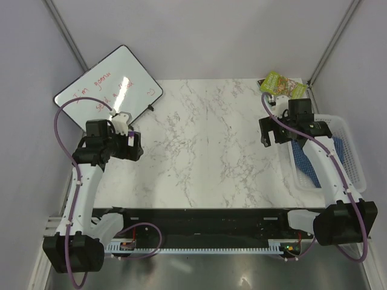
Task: Fold and stack the long sleeve shirts
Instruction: Grab the shirt from the pile
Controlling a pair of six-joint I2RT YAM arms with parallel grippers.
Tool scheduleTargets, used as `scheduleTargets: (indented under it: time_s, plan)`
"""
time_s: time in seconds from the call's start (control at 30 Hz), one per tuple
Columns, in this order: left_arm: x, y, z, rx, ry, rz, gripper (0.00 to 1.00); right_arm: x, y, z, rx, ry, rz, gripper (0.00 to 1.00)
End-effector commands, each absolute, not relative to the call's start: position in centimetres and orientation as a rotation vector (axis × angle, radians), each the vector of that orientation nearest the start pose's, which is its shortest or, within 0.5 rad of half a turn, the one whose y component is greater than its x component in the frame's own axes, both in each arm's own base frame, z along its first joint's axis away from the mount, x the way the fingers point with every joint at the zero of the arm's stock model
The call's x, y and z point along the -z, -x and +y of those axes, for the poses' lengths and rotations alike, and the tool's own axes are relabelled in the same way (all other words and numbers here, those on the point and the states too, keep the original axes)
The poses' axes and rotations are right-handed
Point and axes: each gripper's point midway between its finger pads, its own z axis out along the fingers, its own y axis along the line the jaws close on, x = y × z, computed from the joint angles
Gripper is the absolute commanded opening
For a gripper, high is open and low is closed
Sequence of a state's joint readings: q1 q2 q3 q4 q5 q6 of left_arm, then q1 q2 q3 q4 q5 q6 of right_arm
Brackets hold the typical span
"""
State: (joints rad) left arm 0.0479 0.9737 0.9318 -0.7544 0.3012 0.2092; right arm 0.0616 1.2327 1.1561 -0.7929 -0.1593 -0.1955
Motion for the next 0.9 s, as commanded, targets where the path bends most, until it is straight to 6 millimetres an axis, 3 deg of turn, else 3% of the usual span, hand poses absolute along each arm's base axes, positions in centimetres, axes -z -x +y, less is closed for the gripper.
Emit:
scheduleTargets:
  time_s: [0.0, 0.07, 0.17, 0.37, 0.4, 0.47, 0.5, 0.6, 0.73, 0.87]
  plan:
    - [-19.6, -26.7, -4.6, 0.314, -0.389, 2.265, 1.00, -21.0, -31.6, 3.9, -0.142, 0.416, 2.356, 0.98]
    - [-20.4, -26.7, -5.1, 0.343, -0.404, 2.234, 0.99, -22.4, -32.1, 3.8, -0.163, 0.421, 2.336, 0.98]
    - [-21.5, -27.0, -5.2, 0.347, -0.400, 2.210, 0.99, -23.8, -33.2, 1.6, -0.148, 0.377, 2.340, 0.98]
    - [-22.3, -27.1, -5.9, 0.399, -0.418, 2.206, 0.99, -23.5, -34.5, -5.7, -0.043, 0.282, 2.403, 0.98]
    - [-22.5, -27.1, -6.0, 0.404, -0.426, 2.201, 0.99, -22.5, -34.6, -7.8, -0.027, 0.233, 2.443, 0.98]
    - [-22.6, -27.1, -6.1, 0.411, -0.425, 2.201, 0.99, -21.8, -35.0, -10.0, 0.027, 0.235, 2.476, 0.98]
    - [-22.7, -27.1, -6.4, 0.429, -0.434, 2.194, 0.99, -20.1, -35.1, -11.6, 0.055, 0.212, 2.531, 0.98]
    - [-22.7, -27.0, -6.7, 0.453, -0.445, 2.193, 0.99, -16.6, -35.2, -13.8, 0.086, 0.198, 2.638, 0.98]
    - [-22.4, -27.0, -6.8, 0.466, -0.450, 2.201, 0.99, -12.2, -36.2, -15.8, 0.134, 0.163, 2.720, 0.98]
    - [-21.8, -26.9, -6.7, 0.461, -0.453, 2.217, 1.00, -7.2, -36.0, -16.4, 0.126, 0.159, 2.819, 0.98]
